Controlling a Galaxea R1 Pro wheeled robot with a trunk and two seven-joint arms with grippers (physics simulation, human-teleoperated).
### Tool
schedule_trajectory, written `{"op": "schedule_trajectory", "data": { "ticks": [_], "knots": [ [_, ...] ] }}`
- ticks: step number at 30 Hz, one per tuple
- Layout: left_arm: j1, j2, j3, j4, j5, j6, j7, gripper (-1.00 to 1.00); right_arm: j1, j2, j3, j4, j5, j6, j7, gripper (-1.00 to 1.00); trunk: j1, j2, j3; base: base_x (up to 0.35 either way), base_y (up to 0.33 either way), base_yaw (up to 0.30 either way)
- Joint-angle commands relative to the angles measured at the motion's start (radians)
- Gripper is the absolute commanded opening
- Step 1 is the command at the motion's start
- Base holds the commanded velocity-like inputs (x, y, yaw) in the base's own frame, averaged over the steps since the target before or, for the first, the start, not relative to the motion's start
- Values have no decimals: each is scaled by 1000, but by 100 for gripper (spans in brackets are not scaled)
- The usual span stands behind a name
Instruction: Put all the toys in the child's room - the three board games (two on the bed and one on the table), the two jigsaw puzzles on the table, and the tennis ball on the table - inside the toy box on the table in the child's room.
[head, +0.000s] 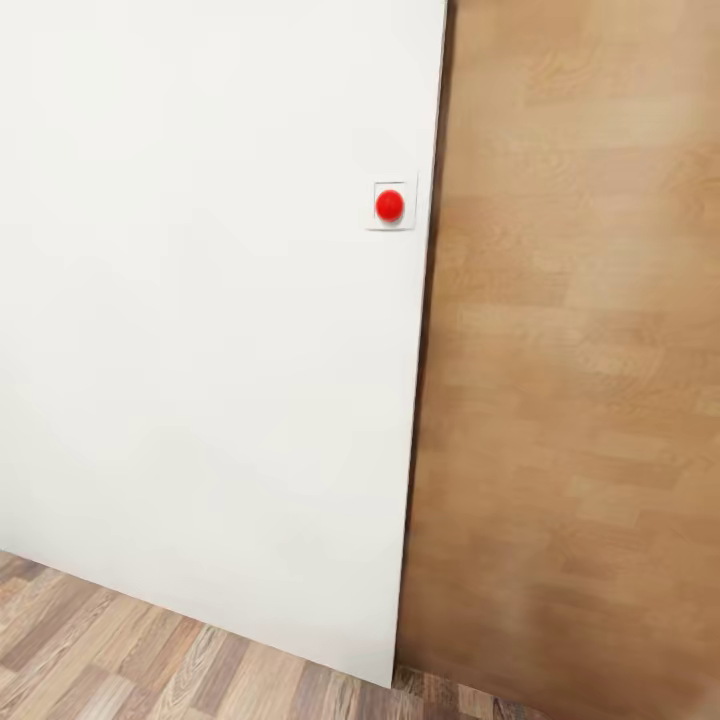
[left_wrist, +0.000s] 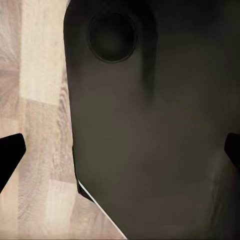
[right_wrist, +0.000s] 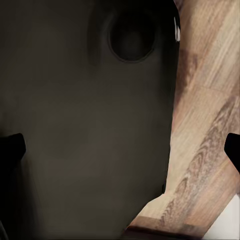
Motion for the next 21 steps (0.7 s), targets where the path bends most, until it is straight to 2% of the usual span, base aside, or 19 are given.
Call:
{"op": "schedule_trajectory", "data": {
  "ticks": [1, 4, 8, 13, 21],
  "knots": [
    [0, 0, 0, 0, 0, 0, 0, 100, 0, 0, 0, 0, 0, 0, 0, 100, 0, 0, 0, 0, 0, 0],
    [-2, -15, 2, -2, 0, -2, 0, 100, -2, 17, -3, -1, -6, -2, -2, 100, 0, 0, 0, 0, 0, 0],
    [-2, -15, 3, -2, 0, -3, 0, 100, -2, 17, -3, 0, -6, -2, -2, 100, 0, 0, 0, 0, 0, 0],
    [-3, -14, 2, -2, 0, -4, 0, 100, -2, 36, -6, 0, -5, -4, -2, 100, 0, 0, 0, 0, 0, 0],
    [-3, -14, 4, -2, 0, -5, 0, 100, -2, 39, -6, 0, -5, -4, -3, 100, 0, 0, 0, 0, 0, 0]
  ]
}}
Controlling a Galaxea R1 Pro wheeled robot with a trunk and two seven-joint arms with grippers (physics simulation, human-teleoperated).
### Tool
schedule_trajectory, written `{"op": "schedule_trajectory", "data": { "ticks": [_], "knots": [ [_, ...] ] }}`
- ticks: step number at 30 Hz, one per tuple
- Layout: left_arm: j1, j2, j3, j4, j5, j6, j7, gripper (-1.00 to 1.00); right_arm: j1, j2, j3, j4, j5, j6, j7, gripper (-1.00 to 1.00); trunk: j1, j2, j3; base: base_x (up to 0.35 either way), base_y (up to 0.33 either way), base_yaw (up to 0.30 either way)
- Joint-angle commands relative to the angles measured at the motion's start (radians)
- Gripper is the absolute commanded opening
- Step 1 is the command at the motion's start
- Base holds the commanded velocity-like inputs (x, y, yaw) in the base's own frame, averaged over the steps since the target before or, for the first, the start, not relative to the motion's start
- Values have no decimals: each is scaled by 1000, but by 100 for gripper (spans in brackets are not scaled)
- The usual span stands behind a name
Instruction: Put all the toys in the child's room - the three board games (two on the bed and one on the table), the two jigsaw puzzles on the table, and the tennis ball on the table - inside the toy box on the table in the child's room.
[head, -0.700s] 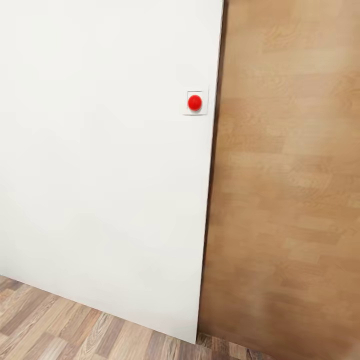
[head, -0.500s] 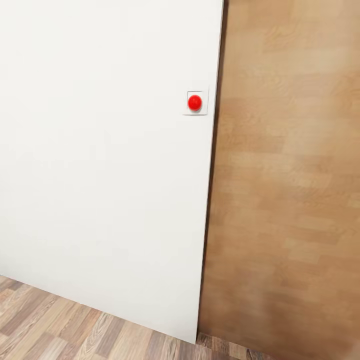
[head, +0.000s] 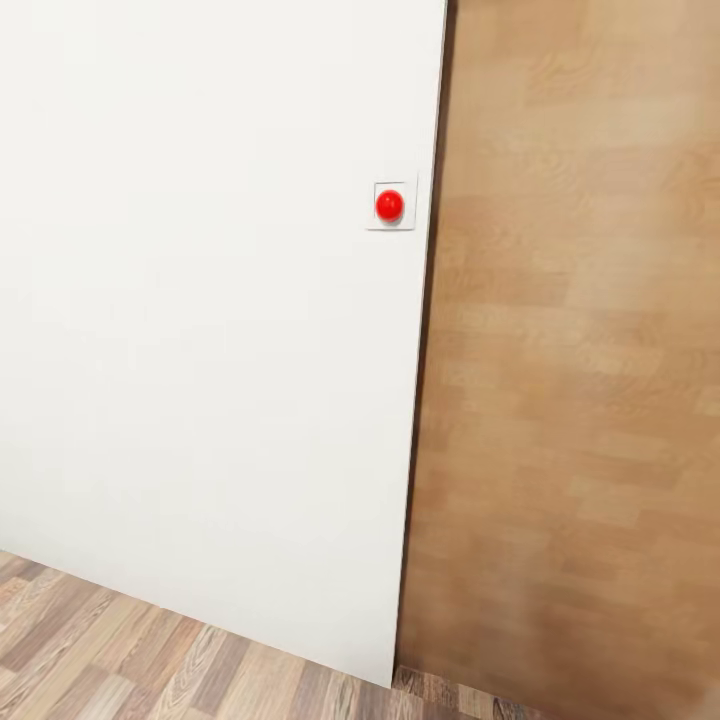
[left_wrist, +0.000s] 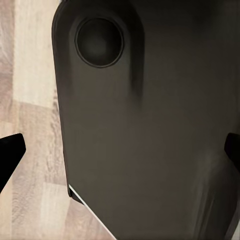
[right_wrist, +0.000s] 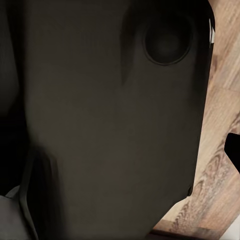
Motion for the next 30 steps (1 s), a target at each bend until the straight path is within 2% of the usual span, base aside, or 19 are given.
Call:
{"op": "schedule_trajectory", "data": {
  "ticks": [1, 28, 30],
  "knots": [
    [0, 0, 1, 0, 0, 0, 0, 100, 0, 0, -1, 0, -1, 0, 0, 100, 0, 0, -1, 0, 0, 0],
    [0, -1, 1, 0, 0, 0, 0, 100, 0, -6, 3, 0, 1, -3, 0, 100, 0, 0, -1, 0, 0, 0],
    [0, -1, 1, 0, 0, 0, 0, 100, 0, -7, 4, 0, 1, -3, 0, 100, -8, 14, 6, 0, 0, 0]
  ]
}}
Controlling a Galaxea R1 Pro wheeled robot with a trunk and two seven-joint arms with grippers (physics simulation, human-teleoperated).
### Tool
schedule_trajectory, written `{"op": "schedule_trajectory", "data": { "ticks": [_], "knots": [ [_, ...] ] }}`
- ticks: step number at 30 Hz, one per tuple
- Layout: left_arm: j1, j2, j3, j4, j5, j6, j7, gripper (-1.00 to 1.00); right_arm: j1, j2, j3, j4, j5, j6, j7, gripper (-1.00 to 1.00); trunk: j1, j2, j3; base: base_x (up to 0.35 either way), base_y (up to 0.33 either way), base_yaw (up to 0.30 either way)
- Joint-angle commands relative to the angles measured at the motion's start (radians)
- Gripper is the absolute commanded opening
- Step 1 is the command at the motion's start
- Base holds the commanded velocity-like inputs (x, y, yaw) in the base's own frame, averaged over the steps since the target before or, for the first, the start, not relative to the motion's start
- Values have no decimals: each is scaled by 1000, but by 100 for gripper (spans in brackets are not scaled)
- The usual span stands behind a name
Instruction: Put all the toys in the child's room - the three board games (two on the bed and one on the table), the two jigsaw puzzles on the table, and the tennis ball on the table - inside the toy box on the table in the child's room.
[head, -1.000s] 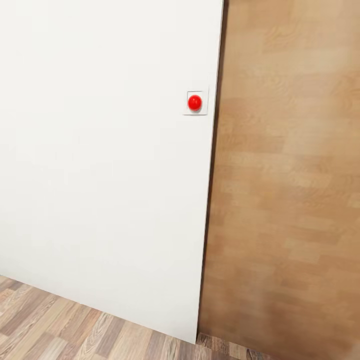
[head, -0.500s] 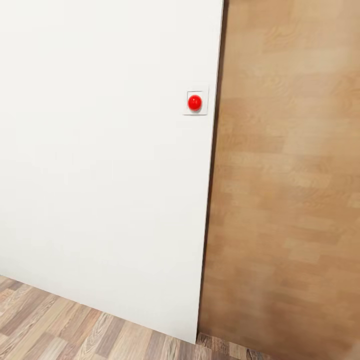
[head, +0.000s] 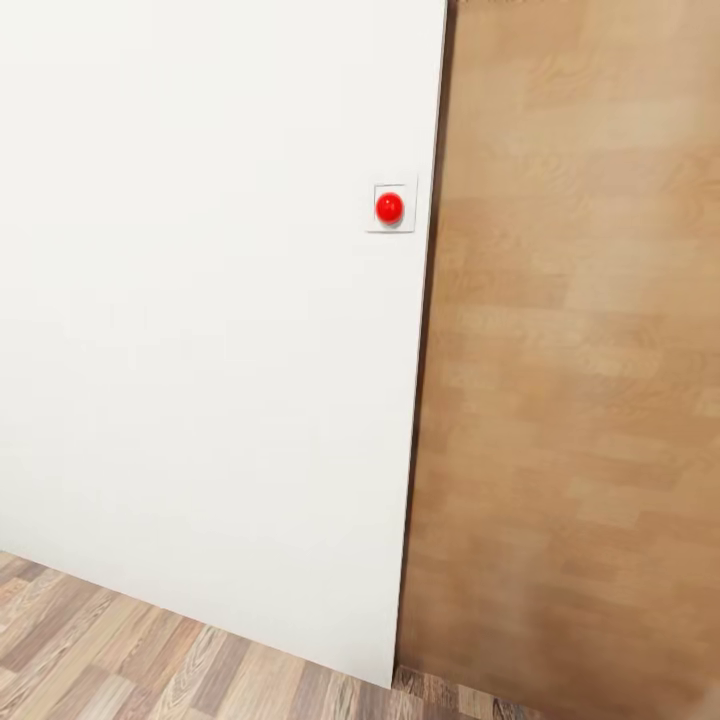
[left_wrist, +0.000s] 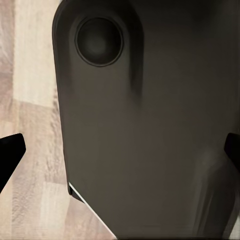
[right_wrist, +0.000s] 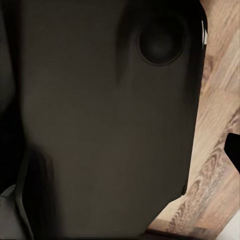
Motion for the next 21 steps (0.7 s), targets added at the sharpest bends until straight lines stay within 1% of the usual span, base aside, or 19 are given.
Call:
{"op": "schedule_trajectory", "data": {
  "ticks": [1, 11, 21],
  "knots": [
    [0, 0, 0, 0, 0, 0, 0, 100, 0, 0, 0, 0, 1, -1, 0, 100, -4, 7, 3, 0, 0, 0],
    [-1, 1, -1, 0, -1, 4, 0, 100, 0, 3, 4, 0, 8, -1, 0, 100, -42, 77, 34, 0, 0, 0],
    [0, 2, -2, 0, -1, 6, 0, 100, 0, 2, 2, 0, 5, -1, 0, 100, -81, 147, 65, 0, 0, 0]
  ]
}}
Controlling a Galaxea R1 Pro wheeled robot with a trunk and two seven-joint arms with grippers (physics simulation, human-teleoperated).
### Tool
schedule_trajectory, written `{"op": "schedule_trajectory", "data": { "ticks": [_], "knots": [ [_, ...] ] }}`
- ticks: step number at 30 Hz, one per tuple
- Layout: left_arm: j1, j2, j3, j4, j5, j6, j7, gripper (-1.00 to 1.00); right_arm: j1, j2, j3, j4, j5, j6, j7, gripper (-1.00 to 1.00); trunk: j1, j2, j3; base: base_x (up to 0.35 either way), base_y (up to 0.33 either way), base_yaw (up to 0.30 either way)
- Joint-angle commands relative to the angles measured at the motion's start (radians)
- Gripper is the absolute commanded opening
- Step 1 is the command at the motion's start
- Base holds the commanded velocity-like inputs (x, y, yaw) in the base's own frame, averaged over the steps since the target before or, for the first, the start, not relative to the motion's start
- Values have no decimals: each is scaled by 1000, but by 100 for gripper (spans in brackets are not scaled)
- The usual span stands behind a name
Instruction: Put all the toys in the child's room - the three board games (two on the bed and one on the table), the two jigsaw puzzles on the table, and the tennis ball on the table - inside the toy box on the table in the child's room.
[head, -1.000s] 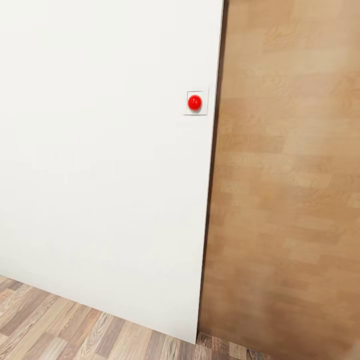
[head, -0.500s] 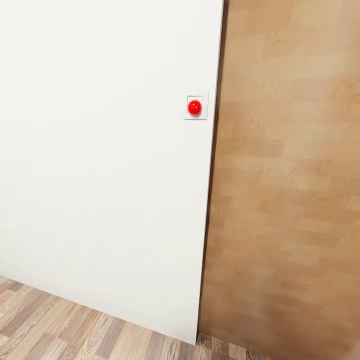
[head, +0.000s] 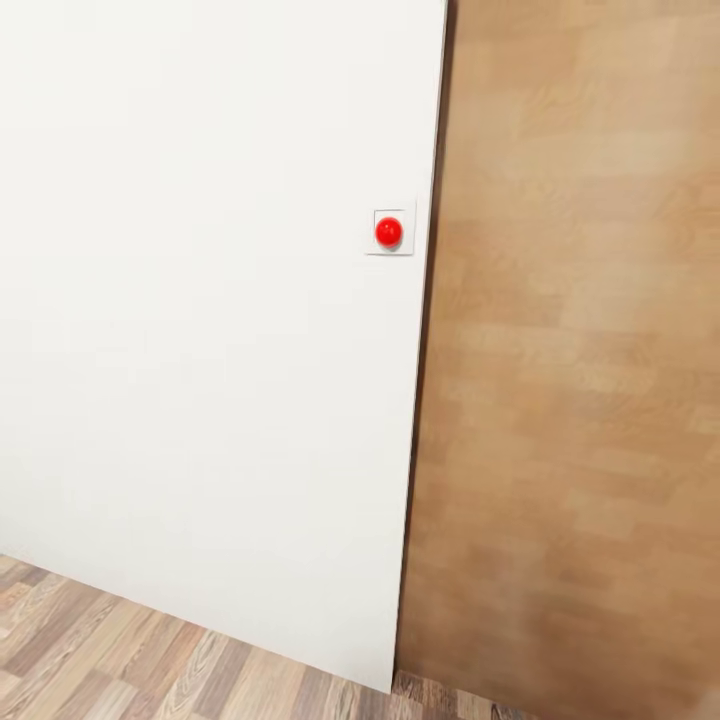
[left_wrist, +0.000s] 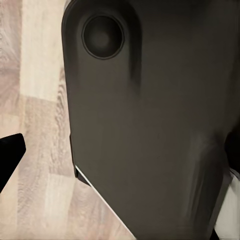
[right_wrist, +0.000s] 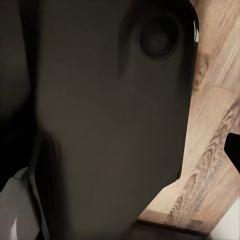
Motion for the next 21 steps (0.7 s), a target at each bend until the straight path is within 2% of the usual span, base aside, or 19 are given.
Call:
{"op": "schedule_trajectory", "data": {
  "ticks": [1, 21],
  "knots": [
    [0, 0, 0, 0, 0, 0, 0, 100, 0, 0, 0, 0, 0, -1, 0, 100, -4, 7, 3, 0, 0, 0],
    [-2, 6, 3, -22, 2, 11, 1, 100, 0, -9, -5, 0, -4, -1, -1, 100, -81, 147, 65, 0, 0, 0]
  ]
}}
